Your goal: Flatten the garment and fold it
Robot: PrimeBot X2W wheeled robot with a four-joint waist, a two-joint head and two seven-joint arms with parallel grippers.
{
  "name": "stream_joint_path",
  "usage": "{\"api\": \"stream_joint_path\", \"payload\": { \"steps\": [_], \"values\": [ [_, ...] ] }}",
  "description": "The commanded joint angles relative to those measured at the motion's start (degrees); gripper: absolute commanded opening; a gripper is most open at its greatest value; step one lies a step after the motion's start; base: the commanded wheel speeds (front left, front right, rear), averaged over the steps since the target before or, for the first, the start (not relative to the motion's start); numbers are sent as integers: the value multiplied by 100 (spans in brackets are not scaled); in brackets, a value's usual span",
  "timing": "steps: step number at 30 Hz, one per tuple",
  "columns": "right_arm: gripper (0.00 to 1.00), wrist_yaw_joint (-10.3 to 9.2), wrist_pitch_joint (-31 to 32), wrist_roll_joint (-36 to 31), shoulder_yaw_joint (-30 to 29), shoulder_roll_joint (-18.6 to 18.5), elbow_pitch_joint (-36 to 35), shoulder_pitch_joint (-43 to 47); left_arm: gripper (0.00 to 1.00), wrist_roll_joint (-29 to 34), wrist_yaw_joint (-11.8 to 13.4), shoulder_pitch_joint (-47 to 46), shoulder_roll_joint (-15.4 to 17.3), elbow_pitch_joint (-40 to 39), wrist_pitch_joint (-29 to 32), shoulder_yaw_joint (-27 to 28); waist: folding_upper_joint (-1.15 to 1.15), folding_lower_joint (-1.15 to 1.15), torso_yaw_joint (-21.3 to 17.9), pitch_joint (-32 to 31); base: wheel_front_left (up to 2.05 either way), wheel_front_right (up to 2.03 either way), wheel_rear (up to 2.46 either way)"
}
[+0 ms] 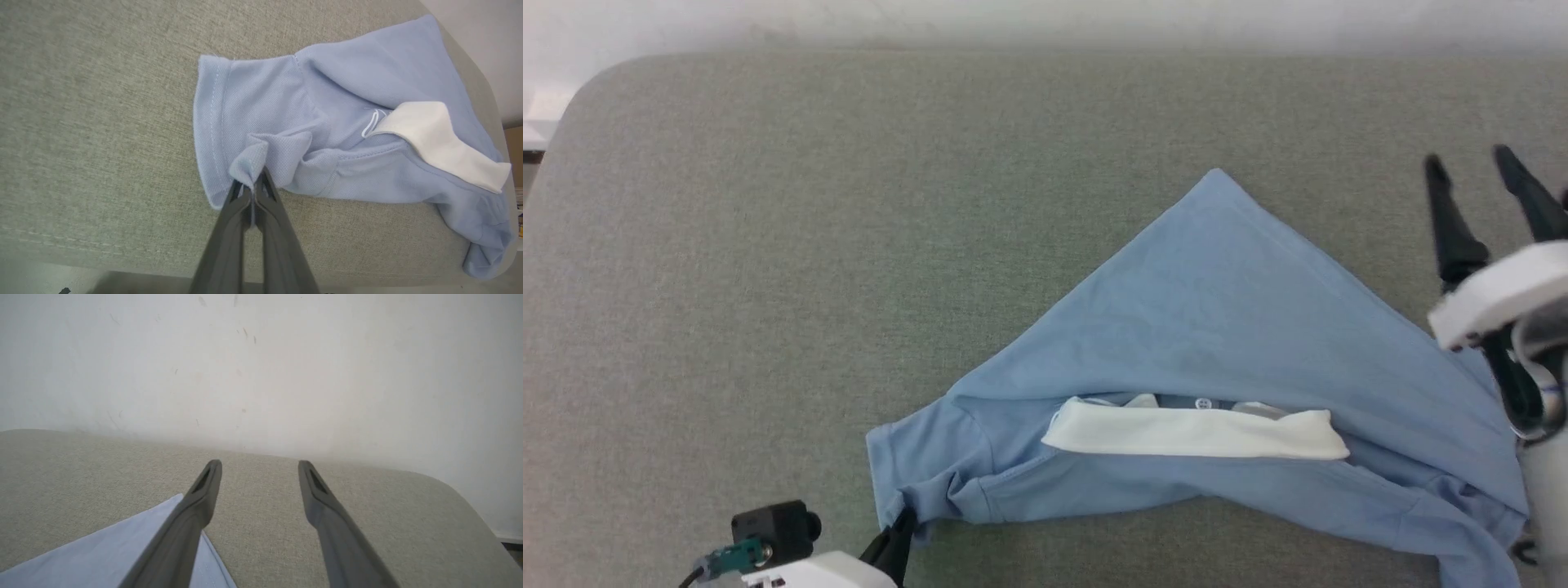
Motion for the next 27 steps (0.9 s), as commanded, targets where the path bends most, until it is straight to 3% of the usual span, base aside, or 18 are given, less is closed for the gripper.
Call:
{"api": "stream_joint_path", "payload": {
  "steps": [1, 6, 12, 18, 27],
  "values": [
    [100, -5, -50, 55, 142, -43, 93, -158, 0, 61, 28, -113, 0, -35, -6, -4, 0, 0, 116, 124, 0, 0, 0],
    [100, -5, 67, 294, 1288, -373, 920, -1042, 0, 75, 2, -267, -57, -29, -34, -84, 0, 0, 361, 398, 0, 0, 0],
    [100, -5, 882, 715, 2307, -602, 1780, -1963, 0, 81, -83, -476, -192, 97, -135, -246, 0, 0, 682, 790, 0, 0, 0],
    [100, -5, 1691, 1049, 2936, -753, 2367, -2596, 0, 49, -188, -671, -316, 318, -283, -369, 0, 0, 951, 1090, 0, 0, 0],
    [100, -5, 2833, 1245, 3335, -826, 2969, -3163, 0, -35, -357, -915, -432, 710, -486, -499, 0, 0, 1200, 1274, 0, 0, 0]
  ]
}}
